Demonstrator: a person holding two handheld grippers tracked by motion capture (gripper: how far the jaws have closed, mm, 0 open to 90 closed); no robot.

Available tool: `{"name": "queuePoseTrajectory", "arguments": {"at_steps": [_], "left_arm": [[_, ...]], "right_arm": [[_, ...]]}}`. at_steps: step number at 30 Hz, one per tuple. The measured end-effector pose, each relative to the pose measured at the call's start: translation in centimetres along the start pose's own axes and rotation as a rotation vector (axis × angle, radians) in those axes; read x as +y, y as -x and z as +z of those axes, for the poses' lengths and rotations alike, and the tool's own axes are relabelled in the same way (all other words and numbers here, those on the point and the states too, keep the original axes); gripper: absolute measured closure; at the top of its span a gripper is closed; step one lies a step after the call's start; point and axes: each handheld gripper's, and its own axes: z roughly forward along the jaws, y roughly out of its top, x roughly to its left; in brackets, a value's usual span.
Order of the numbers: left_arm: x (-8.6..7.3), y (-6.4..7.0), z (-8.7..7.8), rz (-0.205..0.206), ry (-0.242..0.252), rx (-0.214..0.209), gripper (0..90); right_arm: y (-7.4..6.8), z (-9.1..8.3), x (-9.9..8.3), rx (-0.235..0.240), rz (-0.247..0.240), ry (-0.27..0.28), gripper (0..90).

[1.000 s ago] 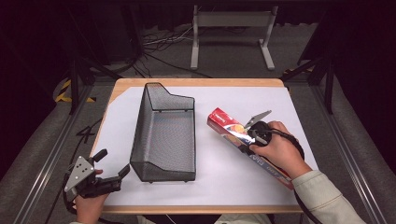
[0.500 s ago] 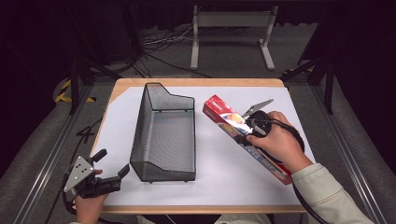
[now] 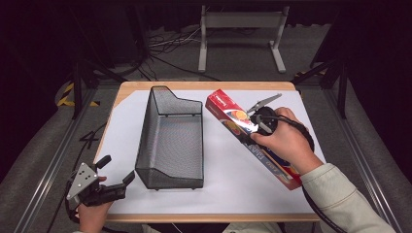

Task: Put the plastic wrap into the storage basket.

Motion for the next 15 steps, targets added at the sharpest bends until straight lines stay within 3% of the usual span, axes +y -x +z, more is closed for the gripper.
{"name": "queuePoseTrajectory", "arguments": {"at_steps": [15], "left_arm": [[0.0, 0.0, 0.0, 0.012, -0.001, 0.009, 3.1]], "right_arm": [[-3.1, 1.4, 4.0, 0.028, 0.081, -0.016, 39.9]]}}
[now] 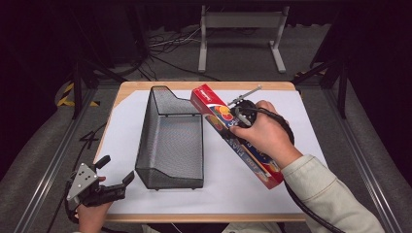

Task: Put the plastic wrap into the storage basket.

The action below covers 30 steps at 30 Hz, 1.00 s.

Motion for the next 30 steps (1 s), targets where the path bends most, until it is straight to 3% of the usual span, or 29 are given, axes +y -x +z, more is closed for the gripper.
{"name": "queuePoseTrajectory", "arguments": {"at_steps": [10, 15, 26, 30], "left_arm": [[0.0, 0.0, 0.1, 0.000, 0.005, 0.001, 3.1], [0.1, 0.0, 0.2, 0.005, 0.003, 0.004, 3.3], [0.1, -0.1, 0.3, 0.008, 0.003, 0.007, 3.4], [0.1, -0.1, 0.3, 0.007, 0.009, 0.007, 3.4]], "right_arm": [[-2.1, 2.2, 2.2, 0.001, 0.022, -0.022, 39.8], [-3.2, 3.2, 3.1, -0.005, 0.097, -0.023, 39.8], [-5.2, 4.8, 4.8, -0.017, 0.144, -0.062, 39.7], [-5.7, 5.7, 5.4, 0.022, 0.173, -0.066, 39.6]]}}
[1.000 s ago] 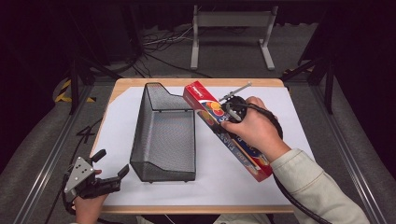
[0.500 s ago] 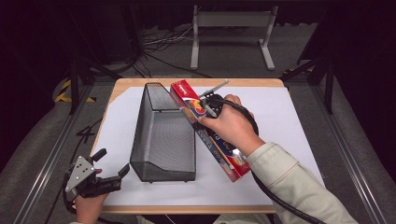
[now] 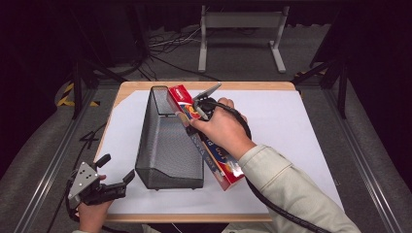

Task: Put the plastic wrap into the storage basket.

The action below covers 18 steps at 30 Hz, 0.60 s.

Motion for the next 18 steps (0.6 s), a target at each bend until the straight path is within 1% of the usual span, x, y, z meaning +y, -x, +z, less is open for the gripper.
{"name": "queuePoseTrajectory", "arguments": {"at_steps": [2, 5, 7, 8, 11, 14, 16, 17, 18], "left_arm": [[0.0, 0.0, 0.0, -0.002, 0.001, 0.002, 3.3], [0.0, 0.0, -0.1, -0.002, 0.002, 0.002, 3.3], [0.0, -0.1, -0.1, -0.003, 0.004, -0.001, 3.3], [0.0, -0.1, -0.1, -0.003, 0.004, -0.001, 3.3], [0.0, 0.0, -0.1, -0.001, 0.003, -0.004, 3.3], [0.0, 0.0, -0.1, -0.001, 0.004, -0.005, 3.3], [0.0, -0.1, 0.0, -0.001, 0.002, -0.006, 3.3], [0.0, -0.1, 0.0, -0.002, 0.002, -0.007, 3.3], [0.0, -0.1, -0.1, -0.004, 0.003, -0.007, 3.3]], "right_arm": [[-0.3, 0.4, 0.2, -0.007, 0.006, -0.007, 39.6], [-0.6, 0.8, 0.3, -0.005, 0.011, -0.013, 39.6], [-1.0, 1.5, 0.3, 0.008, 0.025, -0.020, 39.6], [-1.0, 1.5, 0.3, 0.008, 0.025, -0.020, 39.6], [-1.3, 2.3, 0.4, 0.022, 0.051, -0.029, 39.6], [-1.6, 2.9, 0.5, 0.022, 0.067, -0.031, 39.6], [-1.8, 3.2, 0.6, 0.020, 0.070, -0.040, 39.5], [-1.9, 3.3, 0.6, 0.027, 0.062, -0.041, 39.5], [-2.0, 3.5, 0.6, 0.027, 0.067, -0.044, 39.5]]}}
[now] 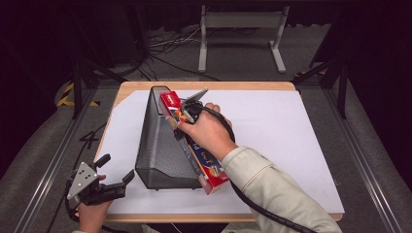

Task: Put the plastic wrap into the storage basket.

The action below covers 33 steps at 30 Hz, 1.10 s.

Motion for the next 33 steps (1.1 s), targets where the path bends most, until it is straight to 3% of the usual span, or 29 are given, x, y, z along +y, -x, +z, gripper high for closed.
{"name": "queuePoseTrajectory", "arguments": {"at_steps": [33], "left_arm": [[-0.3, -0.2, -1.4, -0.021, 0.007, 0.016, 3.2]], "right_arm": [[-0.3, 3.7, 1.2, 0.001, 0.046, -0.126, 38.6]]}}
